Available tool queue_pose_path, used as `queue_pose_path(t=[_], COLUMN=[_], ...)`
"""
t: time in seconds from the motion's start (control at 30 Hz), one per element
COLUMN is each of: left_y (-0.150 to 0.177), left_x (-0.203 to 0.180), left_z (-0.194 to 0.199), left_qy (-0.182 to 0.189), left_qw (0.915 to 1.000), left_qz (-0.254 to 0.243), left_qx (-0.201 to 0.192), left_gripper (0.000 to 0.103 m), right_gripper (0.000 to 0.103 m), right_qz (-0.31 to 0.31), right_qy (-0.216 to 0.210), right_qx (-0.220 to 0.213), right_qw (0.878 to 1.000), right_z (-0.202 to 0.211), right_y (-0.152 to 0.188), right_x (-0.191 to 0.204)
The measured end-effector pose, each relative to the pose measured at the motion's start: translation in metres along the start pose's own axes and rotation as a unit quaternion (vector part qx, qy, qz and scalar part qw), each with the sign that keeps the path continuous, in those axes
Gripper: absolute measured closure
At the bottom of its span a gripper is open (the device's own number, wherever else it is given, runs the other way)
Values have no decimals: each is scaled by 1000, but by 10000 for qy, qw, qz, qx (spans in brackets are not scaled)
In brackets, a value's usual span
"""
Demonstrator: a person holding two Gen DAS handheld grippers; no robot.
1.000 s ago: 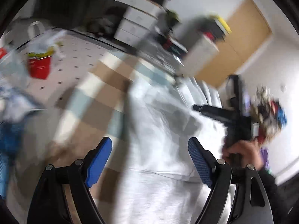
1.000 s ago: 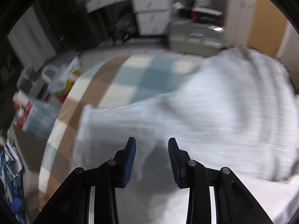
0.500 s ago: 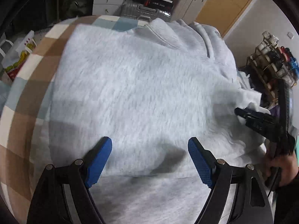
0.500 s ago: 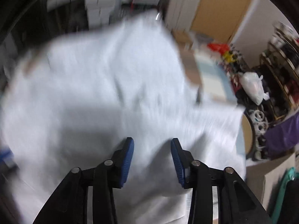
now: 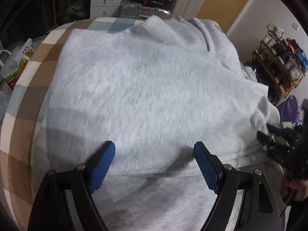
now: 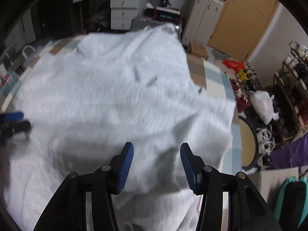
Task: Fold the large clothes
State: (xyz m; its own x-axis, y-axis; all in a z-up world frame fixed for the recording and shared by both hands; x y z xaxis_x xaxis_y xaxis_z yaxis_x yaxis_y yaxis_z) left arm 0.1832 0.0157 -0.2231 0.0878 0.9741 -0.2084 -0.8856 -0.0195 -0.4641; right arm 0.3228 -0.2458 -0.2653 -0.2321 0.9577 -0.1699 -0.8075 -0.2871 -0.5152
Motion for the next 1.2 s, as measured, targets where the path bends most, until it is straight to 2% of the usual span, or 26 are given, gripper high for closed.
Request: queue_pose_path(t=[0.03, 0.07, 0.1, 0.2, 0.27, 0.33, 0.37, 0.43, 0.5, 0.53, 0.7, 0.8, 0.87, 0.93, 1.0, 1.07, 1.17, 1.2], left_y=[1, 2, 0, 0, 1, 2, 5, 3, 5, 6, 10, 14, 16, 16, 16, 15, 13, 13], left_x=[-3, -5, -8, -6, -7, -5, 0, -1, -7, -11, -11, -10, -10, -13, -12, -13, -13, -12], left_z=[-1, -2, 0, 15, 27, 22, 12, 1, -1, -2, -1, 3, 3, 4, 6, 3, 3, 3], left_qy=[-61, -138, -176, -17, 213, 4, -182, -174, -350, -455, -414, -410, -418, -442, -481, -553, -585, -581], left_qw=[9999, 9995, 9994, 9999, 9995, 9997, 9997, 9996, 9984, 9976, 9980, 9977, 9972, 9965, 9959, 9947, 9946, 9950], left_qz=[-123, -267, -295, -56, -54, -141, -152, -225, -435, -529, -480, -545, -621, -705, -770, -861, -850, -810], left_qx=[-10, 22, 25, -95, -246, -176, 15, 44, 21, 17, -14, 13, 23, 38, 50, 78, 109, 106], left_gripper=[23, 23, 23, 23, 23, 23, 23, 23, 23, 22, 22, 22, 22, 22, 22, 22, 22, 22], right_gripper=[54, 53, 53, 54, 55, 52, 48, 47, 48, 47, 45, 48, 46, 45, 45, 45, 46, 46], right_qz=[15, -9, -8, -334, -443, -420, -428, -468, -551, -759, -1334, -1685, -1800, -1907, -1959, -1918, -1910, -1919], right_qy=[57, 54, 102, -89, -196, 105, 297, 450, 486, 331, 119, -327, -130, 21, 121, 309, 636, 592], right_qx=[204, -92, -51, 118, -202, -583, -586, -162, 572, 289, 571, -12, -427, -636, -584, -353, 182, 319], right_qw=[9998, 9999, 9999, 9993, 9986, 9974, 9969, 9978, 9957, 9962, 9893, 9852, 9826, 9796, 9788, 9803, 9793, 9791], right_z=[-15, -11, -9, 10, 38, 57, 58, 38, 2, 1, 16, 59, 81, 89, 80, 58, 0, -18], right_y=[10, 11, 11, 6, -3, -11, -13, -6, 11, 15, 2, -29, -51, -74, -87, -99, -86, -80], right_x=[2, 2, 4, 0, -6, -12, -16, -19, -20, -22, -32, -45, -56, -64, -70, -76, -83, -83])
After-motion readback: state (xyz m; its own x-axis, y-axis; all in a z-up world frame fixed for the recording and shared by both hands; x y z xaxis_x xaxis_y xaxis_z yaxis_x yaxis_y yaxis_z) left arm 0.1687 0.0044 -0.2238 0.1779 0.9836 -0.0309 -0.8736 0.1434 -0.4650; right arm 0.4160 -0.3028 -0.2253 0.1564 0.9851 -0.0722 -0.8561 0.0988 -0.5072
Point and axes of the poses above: each gripper's, at about its wrist camera, not at the fingertips, and z roughly against the way its jaws point, x to its left, y to its underside, the point moved 4 cm from there along -z, roughly the way its jaws point, and after that the axes turned 6 degrees about -z, right-handed, at the moved point
